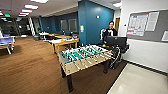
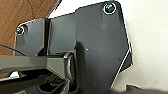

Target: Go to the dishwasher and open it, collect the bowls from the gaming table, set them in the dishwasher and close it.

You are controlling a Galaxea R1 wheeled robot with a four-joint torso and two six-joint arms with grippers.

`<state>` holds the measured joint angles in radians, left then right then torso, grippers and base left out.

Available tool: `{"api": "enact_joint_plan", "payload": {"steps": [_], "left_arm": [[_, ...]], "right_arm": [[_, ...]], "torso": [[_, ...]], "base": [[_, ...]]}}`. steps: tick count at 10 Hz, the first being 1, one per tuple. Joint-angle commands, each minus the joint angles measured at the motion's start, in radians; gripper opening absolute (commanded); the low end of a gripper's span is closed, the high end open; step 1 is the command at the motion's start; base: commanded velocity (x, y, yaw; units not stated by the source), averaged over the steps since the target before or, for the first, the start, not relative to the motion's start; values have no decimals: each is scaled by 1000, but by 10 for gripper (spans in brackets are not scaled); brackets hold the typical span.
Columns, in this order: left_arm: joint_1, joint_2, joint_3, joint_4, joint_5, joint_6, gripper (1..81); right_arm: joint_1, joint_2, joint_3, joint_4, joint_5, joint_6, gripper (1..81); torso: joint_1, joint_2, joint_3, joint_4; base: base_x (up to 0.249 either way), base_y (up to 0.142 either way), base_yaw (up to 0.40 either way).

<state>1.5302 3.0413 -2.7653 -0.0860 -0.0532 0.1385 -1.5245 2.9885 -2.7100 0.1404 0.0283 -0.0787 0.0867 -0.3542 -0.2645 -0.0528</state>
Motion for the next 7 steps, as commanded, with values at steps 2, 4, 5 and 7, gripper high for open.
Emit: {"api": "enact_joint_plan", "payload": {"steps": [2,4,5,7], "left_arm": [[-51,-2,-5,2,53,9,811],[-51,-2,-4,2,55,9,811],[-51,-2,-5,2,55,9,811],[-51,-2,-5,2,55,9,811]], "right_arm": [[51,-1,-2,-7,-53,-4,811],[49,2,-2,-7,-53,-4,811],[51,2,-2,-7,-53,-4,811],[49,2,-2,-7,-53,-4,811]], "torso": [[0,0,0,0],[0,0,0,0],[0,0,0,0],[-1,0,0,0]], "base": [[0,0,357],[0,0,358],[0,0,357],[0,0,358]]}}
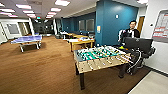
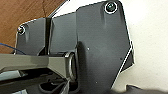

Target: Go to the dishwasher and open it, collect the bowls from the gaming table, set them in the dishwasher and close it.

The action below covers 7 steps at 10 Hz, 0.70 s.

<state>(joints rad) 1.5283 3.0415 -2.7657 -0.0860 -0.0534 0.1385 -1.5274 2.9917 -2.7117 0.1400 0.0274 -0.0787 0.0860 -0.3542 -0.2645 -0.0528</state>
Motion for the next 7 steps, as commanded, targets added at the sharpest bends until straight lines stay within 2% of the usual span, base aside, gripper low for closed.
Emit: {"api": "enact_joint_plan", "payload": {"steps": [1,7], "left_arm": [[-49,-2,-5,2,55,9,811],[-49,1,-5,2,55,9,811]], "right_arm": [[52,-1,-3,-7,-52,-4,811],[51,-1,-3,-8,-52,-4,811]], "torso": [[0,0,0,0],[0,0,0,0]], "base": [[0,0,358],[0,0,305]]}}
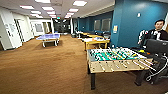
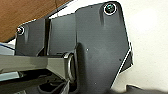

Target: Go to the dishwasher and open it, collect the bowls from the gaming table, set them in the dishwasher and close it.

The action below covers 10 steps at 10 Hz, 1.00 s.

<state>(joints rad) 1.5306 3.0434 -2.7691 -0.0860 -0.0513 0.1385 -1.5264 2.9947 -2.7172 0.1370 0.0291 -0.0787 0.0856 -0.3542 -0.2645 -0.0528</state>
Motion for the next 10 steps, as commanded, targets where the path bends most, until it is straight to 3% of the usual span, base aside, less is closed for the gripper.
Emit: {"api": "enact_joint_plan", "payload": {"steps": [1,10], "left_arm": [[-50,-1,-1,2,53,9,811],[-50,-1,-1,0,53,7,811]], "right_arm": [[51,-4,2,-5,-52,-4,811],[47,-4,2,-5,-54,-4,811]], "torso": [[0,0,0,0],[0,0,0,0]], "base": [[0,0,200],[0,0,166]]}}
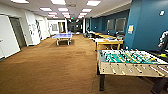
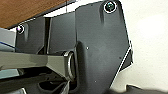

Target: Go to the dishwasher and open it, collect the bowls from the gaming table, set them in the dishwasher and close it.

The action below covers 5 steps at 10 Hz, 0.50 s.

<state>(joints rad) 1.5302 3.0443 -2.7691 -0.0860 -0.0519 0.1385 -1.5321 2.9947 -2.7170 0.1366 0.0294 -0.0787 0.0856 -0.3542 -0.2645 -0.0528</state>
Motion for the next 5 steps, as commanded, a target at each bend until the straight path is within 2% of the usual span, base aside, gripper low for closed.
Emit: {"api": "enact_joint_plan", "payload": {"steps": [1,5], "left_arm": [[-51,-2,-1,-1,52,7,811],[-51,-4,-1,-3,53,7,811]], "right_arm": [[54,-4,2,-5,-52,-4,811],[53,-4,1,-5,-54,-4,811]], "torso": [[0,0,0,0],[0,0,0,0]], "base": [[0,0,137],[0,0,80]]}}
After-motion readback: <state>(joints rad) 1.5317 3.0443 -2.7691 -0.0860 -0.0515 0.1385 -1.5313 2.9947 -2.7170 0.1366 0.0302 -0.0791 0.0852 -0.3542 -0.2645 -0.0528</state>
